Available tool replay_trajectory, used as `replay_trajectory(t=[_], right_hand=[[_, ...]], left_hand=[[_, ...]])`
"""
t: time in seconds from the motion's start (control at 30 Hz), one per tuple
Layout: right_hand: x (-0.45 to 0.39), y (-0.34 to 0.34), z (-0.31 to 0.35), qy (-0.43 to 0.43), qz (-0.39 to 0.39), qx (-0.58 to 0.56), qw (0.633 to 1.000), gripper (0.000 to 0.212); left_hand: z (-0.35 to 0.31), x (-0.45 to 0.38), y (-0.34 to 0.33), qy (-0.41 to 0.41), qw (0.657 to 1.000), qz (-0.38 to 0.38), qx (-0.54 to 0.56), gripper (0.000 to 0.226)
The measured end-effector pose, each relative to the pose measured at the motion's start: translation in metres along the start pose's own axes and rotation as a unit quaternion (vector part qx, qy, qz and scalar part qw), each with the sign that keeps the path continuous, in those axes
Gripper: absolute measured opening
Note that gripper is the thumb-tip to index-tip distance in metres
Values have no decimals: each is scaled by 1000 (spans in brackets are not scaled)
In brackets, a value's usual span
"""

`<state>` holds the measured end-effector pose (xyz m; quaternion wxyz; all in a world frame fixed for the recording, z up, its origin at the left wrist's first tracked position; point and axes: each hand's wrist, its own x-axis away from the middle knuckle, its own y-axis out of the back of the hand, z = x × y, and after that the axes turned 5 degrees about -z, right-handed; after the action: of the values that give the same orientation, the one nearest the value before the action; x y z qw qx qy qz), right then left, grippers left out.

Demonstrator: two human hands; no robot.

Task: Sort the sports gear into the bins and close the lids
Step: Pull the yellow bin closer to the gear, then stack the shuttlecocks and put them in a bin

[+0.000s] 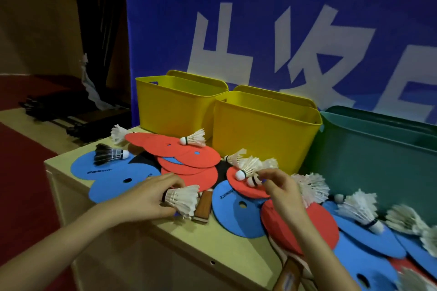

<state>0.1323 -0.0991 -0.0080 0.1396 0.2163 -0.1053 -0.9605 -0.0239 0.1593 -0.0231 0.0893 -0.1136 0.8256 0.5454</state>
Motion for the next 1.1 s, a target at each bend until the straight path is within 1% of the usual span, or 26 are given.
replay_trajectory(t=[0.1, 0.17, 0.2, 0.23, 0.27, 0.3, 0.33, 0.37, 0.43, 0.47, 0.5, 0.57, 0.63, 0.7, 0.73, 0.77, 0.8, 0.83, 0.87, 0.93, 1.03, 1.07, 1.1], right_hand=[[-12, 13, -11, 12, -115, 105, 988, 24], [-21, 15, -17, 68, -169, 216, 959, 21], [-23, 12, -19, 98, -183, 273, 940, 23], [-25, 9, -22, 116, -186, 325, 920, 31], [-25, 5, -26, 126, -183, 372, 901, 41], [-25, 1, -31, 132, -178, 407, 886, 46], [-24, -1, -36, 137, -175, 430, 875, 45], [-24, -2, -42, 142, -172, 439, 870, 37], [-25, 2, -52, 149, -169, 430, 874, 13], [-26, 6, -55, 145, -167, 417, 881, 5], [-27, 10, -59, 139, -167, 386, 896, 3], [-28, 17, -61, 127, -182, 267, 938, 5], [-28, 21, -56, 99, -216, 152, 959, 16], [-29, 23, -50, 76, -240, 81, 964, 21], [-28, 23, -47, 77, -251, 64, 963, 22], [-29, 23, -46, 95, -256, 60, 960, 22], [-30, 23, -46, 115, -258, 69, 957, 15], [-30, 21, -45, 123, -250, 68, 958, 5], [-30, 19, -44, 124, -234, 68, 962, 7], [-28, 12, -47, 119, -177, 55, 975, 22], [-24, 3, -46, 84, -64, 38, 994, 43], [-21, 0, -45, 85, -38, 60, 994, 46], [-19, -3, -43, 87, -21, 91, 992, 44]], left_hand=[[-14, -15, 5, 21, 992, -36, 121, 35], [-26, -30, 0, 35, 981, -64, 180, 39], [-33, -39, -5, 41, 975, -80, 203, 40], [-40, -49, -13, 45, 969, -93, 225, 41], [-48, -60, -21, 49, 962, -104, 248, 42], [-57, -72, -30, 49, 955, -115, 270, 43], [-64, -85, -39, 46, 948, -126, 289, 45], [-73, -96, -47, 43, 942, -136, 305, 49], [-83, -118, -61, 31, 937, -138, 320, 58], [-83, -128, -69, 21, 940, -136, 313, 59], [-81, -136, -76, 10, 947, -138, 290, 60], [-69, -142, -85, -7, 962, -147, 229, 62], [-55, -142, -91, -7, 968, -154, 196, 61], [-47, -139, -93, 3, 971, -165, 175, 51], [-44, -138, -95, 4, 973, -160, 166, 49], [-44, -138, -98, 1, 974, -156, 162, 48], [-43, -139, -100, -1, 977, -149, 155, 48], [-44, -139, -101, -8, 980, -142, 142, 49], [-46, -139, -101, -15, 983, -134, 126, 52], [-48, -139, -100, -28, 985, -129, 113, 57], [-50, -135, -99, -30, 980, -125, 152, 55], [-51, -134, -98, -27, 977, -127, 167, 53], [-53, -133, -97, -22, 975, -131, 181, 50]])
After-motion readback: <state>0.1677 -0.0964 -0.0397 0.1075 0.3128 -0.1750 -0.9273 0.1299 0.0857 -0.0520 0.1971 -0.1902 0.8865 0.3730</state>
